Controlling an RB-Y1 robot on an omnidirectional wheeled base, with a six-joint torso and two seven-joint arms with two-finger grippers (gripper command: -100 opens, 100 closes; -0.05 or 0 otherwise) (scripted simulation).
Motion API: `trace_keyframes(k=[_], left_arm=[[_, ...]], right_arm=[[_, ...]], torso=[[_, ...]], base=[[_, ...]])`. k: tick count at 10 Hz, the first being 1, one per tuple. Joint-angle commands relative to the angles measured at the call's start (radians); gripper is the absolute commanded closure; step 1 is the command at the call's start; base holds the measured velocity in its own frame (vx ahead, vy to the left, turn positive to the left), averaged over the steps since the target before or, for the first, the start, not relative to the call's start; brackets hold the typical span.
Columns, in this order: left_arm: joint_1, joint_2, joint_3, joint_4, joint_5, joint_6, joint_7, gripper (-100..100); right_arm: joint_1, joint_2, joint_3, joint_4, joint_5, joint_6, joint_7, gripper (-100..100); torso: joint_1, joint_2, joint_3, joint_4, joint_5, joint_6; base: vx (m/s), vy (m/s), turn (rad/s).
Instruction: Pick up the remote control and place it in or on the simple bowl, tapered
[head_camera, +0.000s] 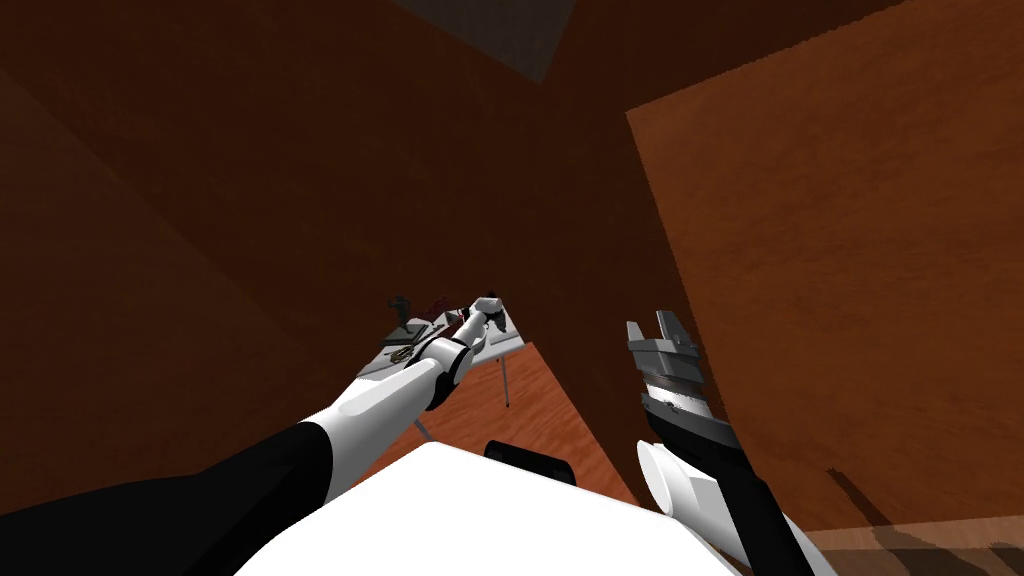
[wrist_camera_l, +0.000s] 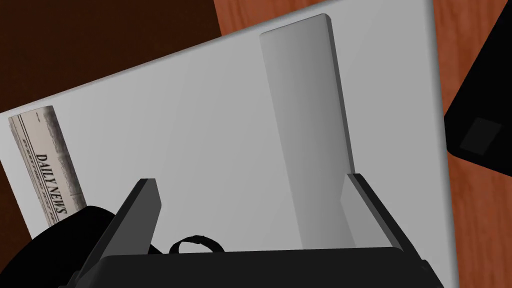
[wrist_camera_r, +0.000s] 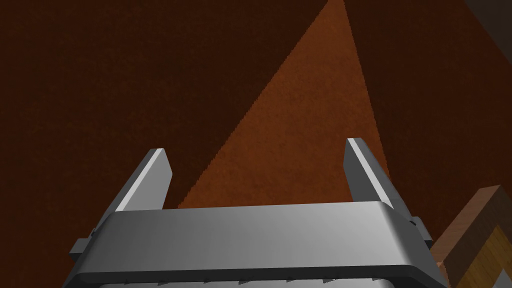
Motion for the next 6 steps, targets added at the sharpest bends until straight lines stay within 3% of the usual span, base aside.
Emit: trace_keyframes(k=[1,2,3,6], left_arm=[[-0.006,-0.004,-0.004,0.029,-0.007,0.037,0.011,-100],[-0.023,-0.002,-0.008,0.078,-0.012,0.069,0.020,-100],[-0.023,-0.002,-0.008,0.080,-0.012,0.079,0.020,-100],[-0.049,0.000,-0.015,0.171,-0.025,0.153,0.034,-100]], right_arm=[[0.000,0.000,0.000,0.000,0.000,0.000,0.000,0],[0.000,0.000,0.000,0.000,0.000,0.000,0.000,0],[0.000,0.000,0.000,0.000,0.000,0.000,0.000,0],[0.000,0.000,0.000,0.000,0.000,0.000,0.000,0]], torso=[[0.000,0.000,0.000,0.000,0.000,0.000],[0.000,0.001,0.000,0.000,0.000,0.000],[0.000,0.001,0.000,0.000,0.000,0.000],[0.000,0.001,0.000,0.000,0.000,0.000]], base=[[0.067,-0.039,0.020],[0.078,-0.044,0.032],[0.070,-0.035,0.022],[0.079,-0.044,0.026]])
